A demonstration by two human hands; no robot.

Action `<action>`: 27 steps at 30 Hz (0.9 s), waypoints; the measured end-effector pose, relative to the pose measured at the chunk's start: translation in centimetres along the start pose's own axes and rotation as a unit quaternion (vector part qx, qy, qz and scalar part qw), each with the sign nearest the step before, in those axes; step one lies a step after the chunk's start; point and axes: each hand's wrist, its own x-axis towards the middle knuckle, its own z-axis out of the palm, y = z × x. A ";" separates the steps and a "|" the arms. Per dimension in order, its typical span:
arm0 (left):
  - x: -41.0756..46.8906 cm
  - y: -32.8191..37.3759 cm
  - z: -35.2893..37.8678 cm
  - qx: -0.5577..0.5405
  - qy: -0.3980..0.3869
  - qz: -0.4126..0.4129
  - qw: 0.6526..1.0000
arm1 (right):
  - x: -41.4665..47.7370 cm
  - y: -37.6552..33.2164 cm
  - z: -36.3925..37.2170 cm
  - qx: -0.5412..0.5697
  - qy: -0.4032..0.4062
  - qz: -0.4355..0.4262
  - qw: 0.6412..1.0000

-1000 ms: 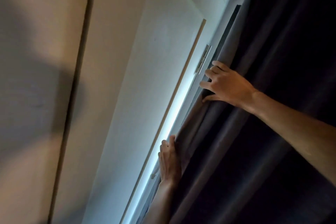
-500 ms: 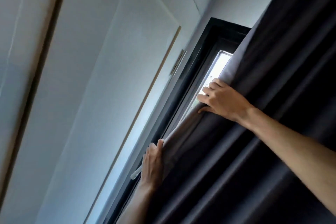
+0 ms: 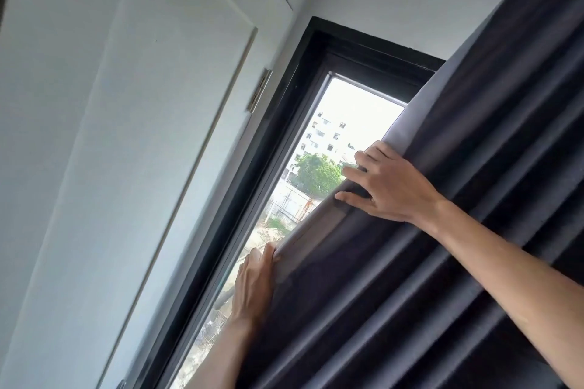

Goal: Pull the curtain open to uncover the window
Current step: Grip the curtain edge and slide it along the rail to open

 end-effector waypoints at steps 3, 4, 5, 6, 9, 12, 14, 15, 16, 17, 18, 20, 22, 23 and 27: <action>-1.2 1.3 0.9 0.011 -0.007 -0.002 1.000 | -2.0 0.3 -0.6 0.002 -0.012 0.022 1.000; -1.5 1.8 1.1 -0.013 -0.009 -0.024 1.000 | -2.6 0.4 -0.7 -0.003 -0.015 0.027 1.000; -1.7 2.2 1.4 -0.039 -0.016 -0.054 0.998 | -3.3 0.6 -0.8 -0.009 -0.014 0.031 0.999; -2.0 2.3 1.8 -0.051 -0.028 -0.074 0.995 | -4.0 0.7 -0.9 -0.013 -0.010 0.034 0.999; -3.4 3.1 2.8 -0.038 -0.056 -0.061 0.996 | -5.8 1.1 -1.2 -0.022 -0.002 0.034 0.999; -5.4 4.5 3.3 -0.066 -0.043 -0.035 0.996 | -7.2 1.2 -1.7 -0.020 -0.007 0.035 0.999; -6.6 5.7 3.4 -0.066 -0.019 -0.017 0.997 | -8.0 1.3 -2.0 -0.020 -0.011 0.036 0.999; -7.0 6.2 3.5 -0.063 -0.002 -0.016 0.998 | -8.4 1.3 -2.2 -0.021 -0.011 0.036 0.999; -7.3 6.7 3.7 -0.062 0.014 -0.024 0.998 | -8.8 1.4 -2.3 -0.022 -0.009 0.035 0.999; -7.5 7.3 3.9 -0.059 0.030 -0.035 0.997 | -9.1 1.4 -2.4 -0.024 -0.006 0.034 0.999; -7.6 7.6 4.1 -0.056 0.049 -0.049 0.996 | -9.3 1.4 -2.4 -0.024 -0.007 0.032 0.999; -8.0 8.7 4.3 -0.053 0.075 -0.074 0.993 | -9.9 1.3 -2.7 -0.020 -0.015 0.035 0.999; -8.6 9.6 4.4 -0.052 0.086 -0.089 0.991 | -10.3 1.2 -3.1 -0.018 -0.015 0.039 0.999; -8.8 9.9 4.6 -0.052 0.095 -0.097 0.989 | -10.6 1.1 -3.3 -0.017 -0.018 0.043 0.999; -9.1 10.7 4.7 -0.067 0.121 -0.146 0.980 | -11.2 1.0 -4.1 -0.014 -0.021 0.060 0.998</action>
